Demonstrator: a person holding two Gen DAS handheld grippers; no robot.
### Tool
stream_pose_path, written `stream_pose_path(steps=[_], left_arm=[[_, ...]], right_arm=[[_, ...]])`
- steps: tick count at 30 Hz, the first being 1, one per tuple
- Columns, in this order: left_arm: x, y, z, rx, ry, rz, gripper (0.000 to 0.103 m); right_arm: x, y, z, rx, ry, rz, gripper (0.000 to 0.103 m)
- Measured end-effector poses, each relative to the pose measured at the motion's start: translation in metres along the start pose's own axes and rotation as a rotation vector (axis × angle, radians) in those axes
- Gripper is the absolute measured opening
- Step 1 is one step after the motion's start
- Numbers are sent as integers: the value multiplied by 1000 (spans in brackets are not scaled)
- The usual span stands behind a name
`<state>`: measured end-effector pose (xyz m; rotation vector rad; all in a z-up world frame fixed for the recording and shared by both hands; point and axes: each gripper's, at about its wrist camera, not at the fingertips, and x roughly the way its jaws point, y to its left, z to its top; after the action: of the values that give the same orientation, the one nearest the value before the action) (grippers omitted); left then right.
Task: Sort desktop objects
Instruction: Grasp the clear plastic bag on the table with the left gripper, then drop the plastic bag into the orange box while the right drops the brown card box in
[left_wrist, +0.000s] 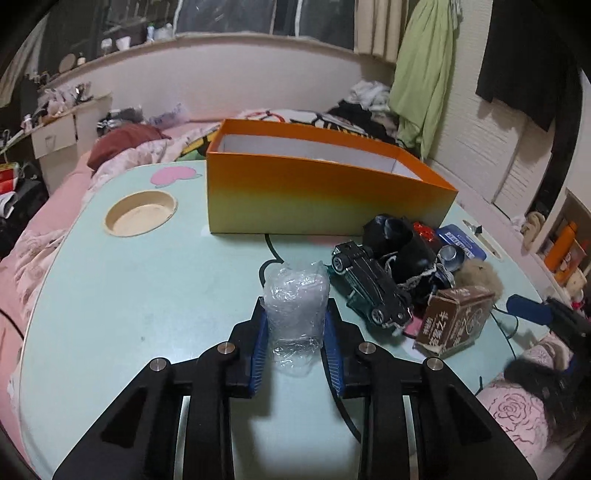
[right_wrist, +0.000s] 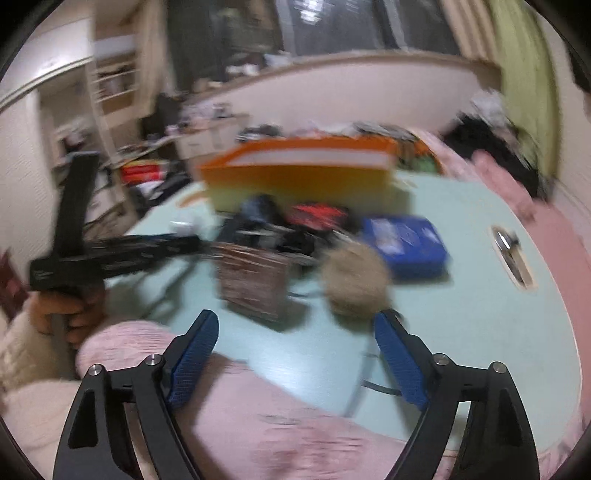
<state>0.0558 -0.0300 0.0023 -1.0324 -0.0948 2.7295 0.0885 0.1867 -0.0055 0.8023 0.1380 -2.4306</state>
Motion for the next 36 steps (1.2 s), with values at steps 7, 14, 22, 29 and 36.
stream_pose_path(steps=[7,14,22,29,36], left_arm=[[2,-3,-1,28,-22,53,29],[3,-2,-1,28,-24,52,29],[-3,2,-1,9,-43,41,29],[-29,0,14,20,-123,22,29],[-32,-11,72,38,-196,-2,29]], right_arm=[[38,20,41,-6,92,-51,87],[62,30,40,-2,151,-101,56],[24,15,28,74,-17,-10,56],[6,3,38,105,-86,-10,56],[17,-28,108,140,-144,-85,57]])
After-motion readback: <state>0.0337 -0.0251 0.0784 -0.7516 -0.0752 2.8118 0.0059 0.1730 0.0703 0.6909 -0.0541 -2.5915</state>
